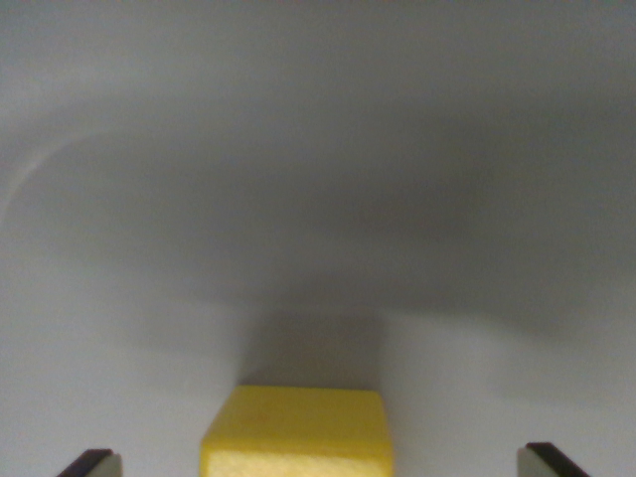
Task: Pick yellow cube
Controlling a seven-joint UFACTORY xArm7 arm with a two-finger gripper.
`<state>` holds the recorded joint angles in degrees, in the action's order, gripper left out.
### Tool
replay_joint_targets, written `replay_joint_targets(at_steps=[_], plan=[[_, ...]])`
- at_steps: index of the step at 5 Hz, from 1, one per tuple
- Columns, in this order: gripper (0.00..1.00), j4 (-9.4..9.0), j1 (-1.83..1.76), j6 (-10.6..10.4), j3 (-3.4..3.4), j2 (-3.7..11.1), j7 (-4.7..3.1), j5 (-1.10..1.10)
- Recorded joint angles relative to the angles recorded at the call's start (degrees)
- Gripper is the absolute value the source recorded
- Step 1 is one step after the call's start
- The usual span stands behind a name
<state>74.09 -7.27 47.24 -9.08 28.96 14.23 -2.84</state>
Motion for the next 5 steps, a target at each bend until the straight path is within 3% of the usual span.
replay_joint_targets(at_steps=[5], plan=[[0.00, -1.05, -0.47, -2.27, -0.47, 1.78, 0.65, -0.12]])
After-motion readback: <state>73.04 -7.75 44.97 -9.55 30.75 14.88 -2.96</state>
